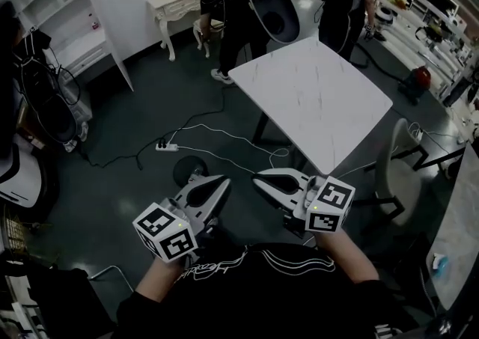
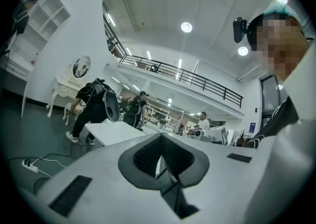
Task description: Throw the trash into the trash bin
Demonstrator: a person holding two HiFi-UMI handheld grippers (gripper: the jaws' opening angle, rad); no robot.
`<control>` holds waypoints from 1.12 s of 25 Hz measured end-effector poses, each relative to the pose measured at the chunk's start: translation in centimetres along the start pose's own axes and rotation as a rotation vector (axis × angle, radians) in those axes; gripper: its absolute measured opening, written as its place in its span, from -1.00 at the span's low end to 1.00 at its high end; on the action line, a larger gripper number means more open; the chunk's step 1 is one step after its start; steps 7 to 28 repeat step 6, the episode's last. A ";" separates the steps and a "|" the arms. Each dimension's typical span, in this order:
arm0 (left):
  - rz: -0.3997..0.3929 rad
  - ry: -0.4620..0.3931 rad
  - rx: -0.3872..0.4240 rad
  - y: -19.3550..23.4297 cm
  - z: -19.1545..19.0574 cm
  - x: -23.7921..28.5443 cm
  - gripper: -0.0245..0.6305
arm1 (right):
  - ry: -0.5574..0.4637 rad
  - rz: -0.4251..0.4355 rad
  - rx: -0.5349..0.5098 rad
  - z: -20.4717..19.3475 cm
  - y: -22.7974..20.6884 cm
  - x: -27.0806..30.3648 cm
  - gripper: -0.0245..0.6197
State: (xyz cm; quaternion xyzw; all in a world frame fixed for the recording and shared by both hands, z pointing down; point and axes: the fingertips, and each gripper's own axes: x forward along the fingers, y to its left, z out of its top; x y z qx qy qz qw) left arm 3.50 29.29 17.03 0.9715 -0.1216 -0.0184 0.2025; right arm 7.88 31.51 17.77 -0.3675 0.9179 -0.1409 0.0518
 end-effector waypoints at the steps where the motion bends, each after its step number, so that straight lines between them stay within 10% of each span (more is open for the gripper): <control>1: 0.000 -0.003 -0.009 0.2 0.0 -0.2 -0.91 | 0.005 -0.002 -0.001 -0.2 0.1 0.3 -0.82; 28: 0.024 -0.006 -0.020 1.7 -0.1 -1.2 -0.91 | 0.026 -0.005 0.008 -1.0 0.2 1.6 -0.82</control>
